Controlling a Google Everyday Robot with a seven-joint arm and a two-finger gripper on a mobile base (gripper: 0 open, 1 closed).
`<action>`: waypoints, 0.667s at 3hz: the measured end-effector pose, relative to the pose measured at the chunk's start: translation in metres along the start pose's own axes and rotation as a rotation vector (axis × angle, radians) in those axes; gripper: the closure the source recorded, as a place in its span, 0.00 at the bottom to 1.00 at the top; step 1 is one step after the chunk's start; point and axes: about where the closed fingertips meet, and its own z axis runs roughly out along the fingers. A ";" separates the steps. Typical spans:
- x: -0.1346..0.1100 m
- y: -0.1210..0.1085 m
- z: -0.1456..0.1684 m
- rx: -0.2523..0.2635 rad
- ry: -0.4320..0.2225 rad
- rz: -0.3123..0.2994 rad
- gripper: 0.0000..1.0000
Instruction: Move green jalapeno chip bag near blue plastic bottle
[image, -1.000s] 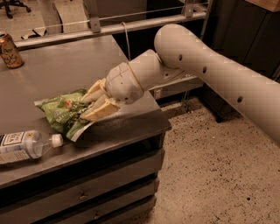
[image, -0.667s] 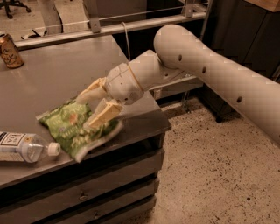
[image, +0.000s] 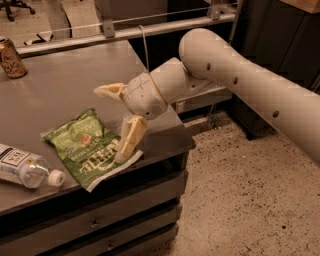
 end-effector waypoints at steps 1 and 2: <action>0.022 -0.016 -0.034 0.054 0.012 0.038 0.00; 0.061 -0.047 -0.095 0.171 0.018 0.119 0.00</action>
Offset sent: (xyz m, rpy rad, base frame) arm 0.1647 -0.1725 0.0090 0.0450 0.0505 -0.4098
